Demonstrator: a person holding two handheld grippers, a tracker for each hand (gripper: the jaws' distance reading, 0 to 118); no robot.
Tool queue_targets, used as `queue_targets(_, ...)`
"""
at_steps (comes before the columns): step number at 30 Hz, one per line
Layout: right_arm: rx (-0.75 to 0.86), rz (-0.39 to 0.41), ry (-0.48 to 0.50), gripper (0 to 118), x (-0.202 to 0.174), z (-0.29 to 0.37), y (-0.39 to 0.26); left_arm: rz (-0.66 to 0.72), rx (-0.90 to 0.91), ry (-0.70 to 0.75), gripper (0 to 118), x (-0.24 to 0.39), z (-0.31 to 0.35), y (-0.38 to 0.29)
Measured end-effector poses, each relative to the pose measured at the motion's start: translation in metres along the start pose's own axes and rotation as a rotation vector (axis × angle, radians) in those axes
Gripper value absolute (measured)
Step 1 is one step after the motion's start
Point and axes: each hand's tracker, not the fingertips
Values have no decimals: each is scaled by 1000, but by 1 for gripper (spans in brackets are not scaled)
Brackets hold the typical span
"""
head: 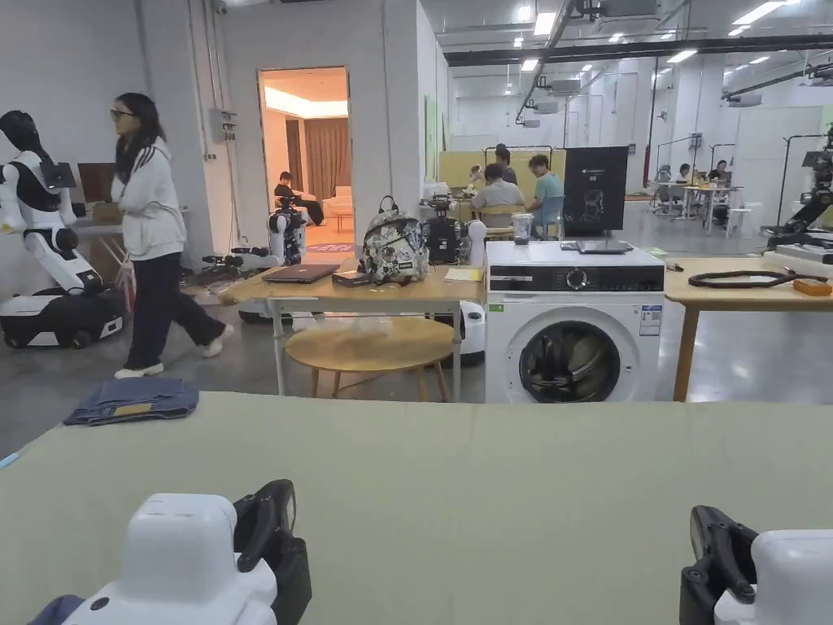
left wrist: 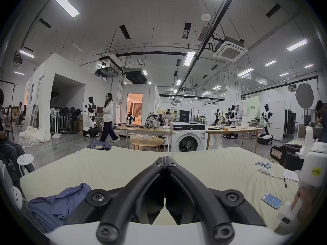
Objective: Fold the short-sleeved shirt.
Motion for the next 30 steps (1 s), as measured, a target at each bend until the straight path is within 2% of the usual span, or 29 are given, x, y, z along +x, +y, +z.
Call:
queue_targets(17,0,13,-7,0,1,-1,-1,-13,11,4,0,-2,-1,0)
queue_targets(25,-1,-8,3,0,2,1,-1,-5,26,5,0,-2,3,-2)
queue_targets(30,2,10,-11,0,1,3,-3,-7,18,8,0,-3,4,-5)
